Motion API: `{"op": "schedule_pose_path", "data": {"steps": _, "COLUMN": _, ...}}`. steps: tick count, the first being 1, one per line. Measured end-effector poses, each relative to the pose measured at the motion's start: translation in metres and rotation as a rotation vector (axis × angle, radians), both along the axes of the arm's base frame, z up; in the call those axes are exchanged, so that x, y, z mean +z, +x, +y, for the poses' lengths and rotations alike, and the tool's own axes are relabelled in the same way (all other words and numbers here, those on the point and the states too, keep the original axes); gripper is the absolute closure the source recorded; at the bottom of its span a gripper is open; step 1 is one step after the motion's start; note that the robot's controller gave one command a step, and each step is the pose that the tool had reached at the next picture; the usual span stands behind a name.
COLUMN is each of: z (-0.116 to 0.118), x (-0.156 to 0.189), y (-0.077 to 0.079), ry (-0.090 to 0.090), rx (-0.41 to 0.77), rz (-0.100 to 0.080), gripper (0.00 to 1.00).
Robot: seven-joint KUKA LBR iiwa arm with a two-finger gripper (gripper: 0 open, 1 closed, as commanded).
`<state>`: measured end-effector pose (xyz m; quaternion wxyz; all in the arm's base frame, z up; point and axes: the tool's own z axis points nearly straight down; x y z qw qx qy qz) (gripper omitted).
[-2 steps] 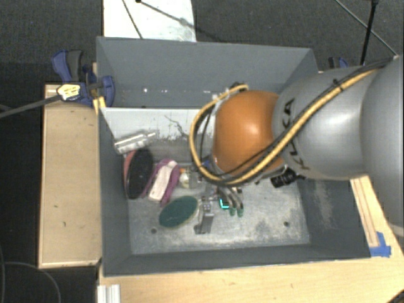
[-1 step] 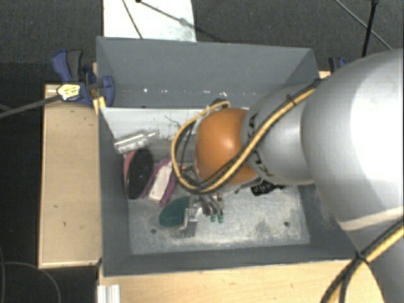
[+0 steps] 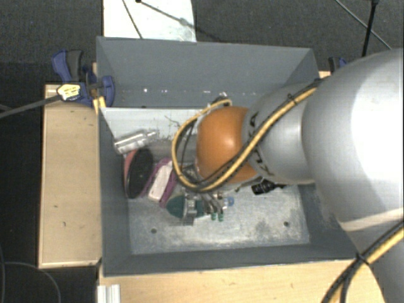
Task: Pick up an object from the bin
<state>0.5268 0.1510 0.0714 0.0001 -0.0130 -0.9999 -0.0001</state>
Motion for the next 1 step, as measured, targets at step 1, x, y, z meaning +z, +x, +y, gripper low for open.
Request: {"op": "schedule_pose_path", "data": {"steps": 1, "z": 0.0192, "x": 0.1671, "y": -0.0183, "ry": 0.004, "rx": -0.036, "rz": -0.008, "gripper": 1.0}}
